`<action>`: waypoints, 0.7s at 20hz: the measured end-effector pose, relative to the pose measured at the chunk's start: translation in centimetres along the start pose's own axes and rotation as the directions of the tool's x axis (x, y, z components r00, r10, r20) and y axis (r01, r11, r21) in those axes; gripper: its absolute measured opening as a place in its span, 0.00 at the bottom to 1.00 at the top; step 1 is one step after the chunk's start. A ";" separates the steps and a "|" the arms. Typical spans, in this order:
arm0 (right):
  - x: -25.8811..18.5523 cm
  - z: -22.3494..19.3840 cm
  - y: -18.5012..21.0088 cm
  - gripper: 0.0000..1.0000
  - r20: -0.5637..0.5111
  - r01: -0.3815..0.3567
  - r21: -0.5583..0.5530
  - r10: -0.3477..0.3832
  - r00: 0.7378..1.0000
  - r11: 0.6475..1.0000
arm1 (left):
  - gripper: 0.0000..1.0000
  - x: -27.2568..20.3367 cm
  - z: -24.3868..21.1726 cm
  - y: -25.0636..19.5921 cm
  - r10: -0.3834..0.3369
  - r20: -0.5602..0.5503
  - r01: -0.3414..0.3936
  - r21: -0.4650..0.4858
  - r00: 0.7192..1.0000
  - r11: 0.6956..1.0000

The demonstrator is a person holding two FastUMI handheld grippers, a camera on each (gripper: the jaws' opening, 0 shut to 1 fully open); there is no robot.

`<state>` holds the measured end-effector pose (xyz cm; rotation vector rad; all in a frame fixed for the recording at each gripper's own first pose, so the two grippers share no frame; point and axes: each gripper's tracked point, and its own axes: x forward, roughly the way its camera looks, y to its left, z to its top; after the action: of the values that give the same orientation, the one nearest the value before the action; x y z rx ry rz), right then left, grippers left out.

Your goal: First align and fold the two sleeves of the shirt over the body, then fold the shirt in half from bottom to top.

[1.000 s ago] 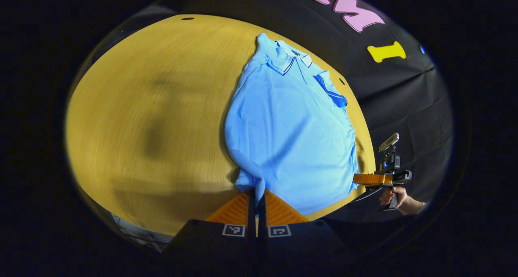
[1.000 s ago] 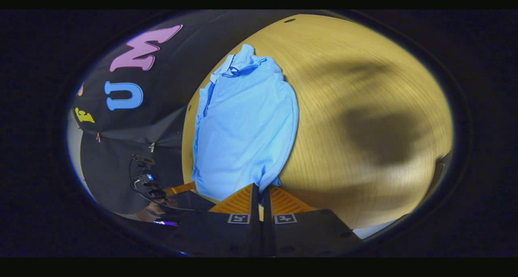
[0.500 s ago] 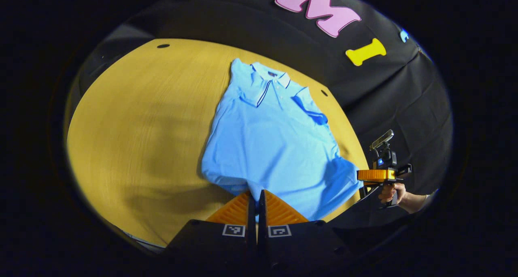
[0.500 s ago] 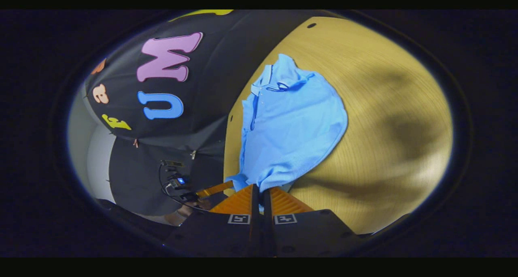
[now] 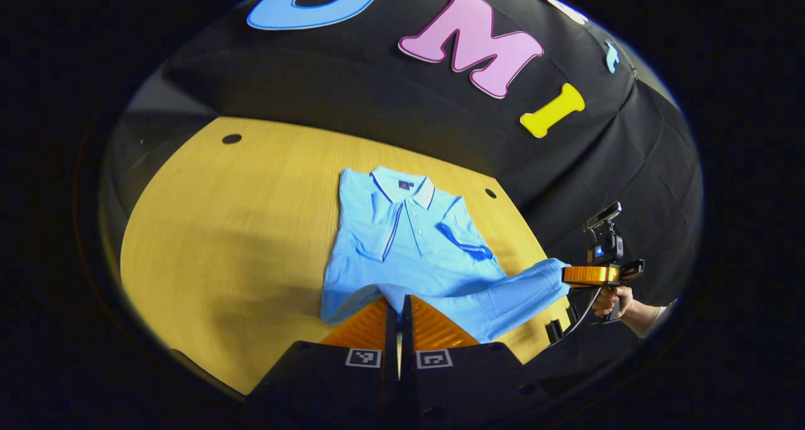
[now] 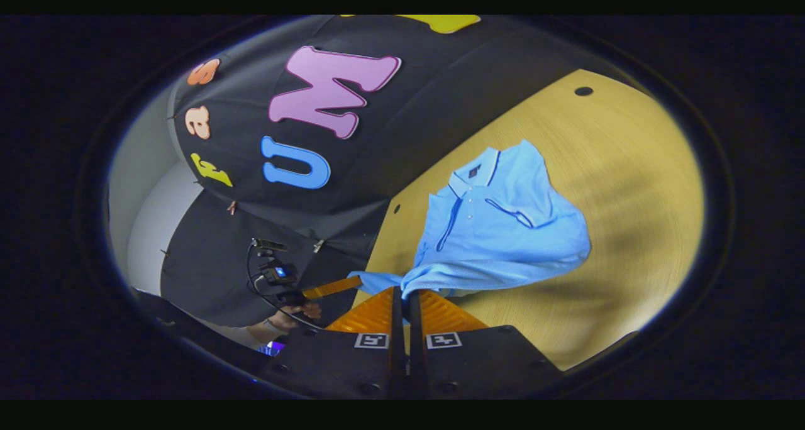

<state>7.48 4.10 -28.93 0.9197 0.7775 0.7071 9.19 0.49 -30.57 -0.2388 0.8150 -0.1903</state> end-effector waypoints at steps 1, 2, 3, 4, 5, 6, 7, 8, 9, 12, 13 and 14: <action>0.4 1.4 0.1 0.07 0.009 0.001 -0.020 -0.001 1.000 1.000 | 0.06 0.3 1.6 0.4 0.008 0.018 -0.008 0.010 1.000 1.000; 1.2 2.9 0.0 0.00 0.016 0.004 -0.041 -0.003 1.000 0.999 | 0.06 0.8 3.4 0.4 0.010 0.036 -0.010 0.021 0.999 1.000; 1.8 4.3 0.0 0.13 0.022 0.007 -0.062 -0.005 1.000 0.998 | 0.06 1.5 5.1 0.6 0.015 0.056 -0.017 0.030 0.998 0.999; 2.4 5.8 0.0 0.07 0.027 0.008 -0.084 -0.006 1.000 0.996 | 0.11 2.1 6.7 0.9 0.026 0.071 -0.028 0.032 0.997 0.999; 3.1 7.2 -0.1 0.07 0.031 0.016 -0.107 -0.012 0.999 0.994 | 0.06 2.8 8.0 1.3 0.044 0.082 -0.046 0.026 0.996 0.999; 4.0 8.7 -0.2 0.07 0.039 0.025 -0.125 -0.020 0.999 0.992 | 0.06 3.5 9.4 1.6 0.058 0.096 -0.060 0.023 0.994 0.998; 4.8 10.2 0.1 0.07 0.054 0.021 -0.138 -0.014 0.998 0.990 | 0.06 4.3 10.8 1.9 0.064 0.113 -0.068 0.025 0.991 0.997; 5.7 11.8 0.2 0.00 0.069 0.023 -0.149 -0.013 0.998 0.989 | 0.06 5.2 11.9 2.3 0.073 0.129 -0.078 0.027 0.989 0.997; 6.8 13.1 -0.1 0.06 0.076 0.035 -0.167 -0.022 0.997 0.985 | 0.06 6.4 13.3 2.6 0.087 0.141 -0.091 0.024 0.986 0.996; 9.7 16.6 -1.9 0.04 0.075 0.091 -0.227 -0.075 0.994 0.970 | 0.06 9.8 17.2 3.9 0.121 0.170 -0.126 0.017 0.978 0.992; 10.9 18.0 -2.6 0.07 0.081 0.113 -0.244 -0.096 0.992 0.963 | 0.06 11.1 18.3 4.5 0.136 0.175 -0.142 0.021 0.975 0.990; 11.8 19.1 -3.4 0.07 0.086 0.129 -0.251 -0.111 0.990 0.959 | 0.06 12.5 19.4 5.1 0.150 0.176 -0.157 0.025 0.973 0.987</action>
<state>30.13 4.22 -27.77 0.6539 0.6551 0.6474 32.25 4.76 -27.80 -0.1521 0.6523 -0.0391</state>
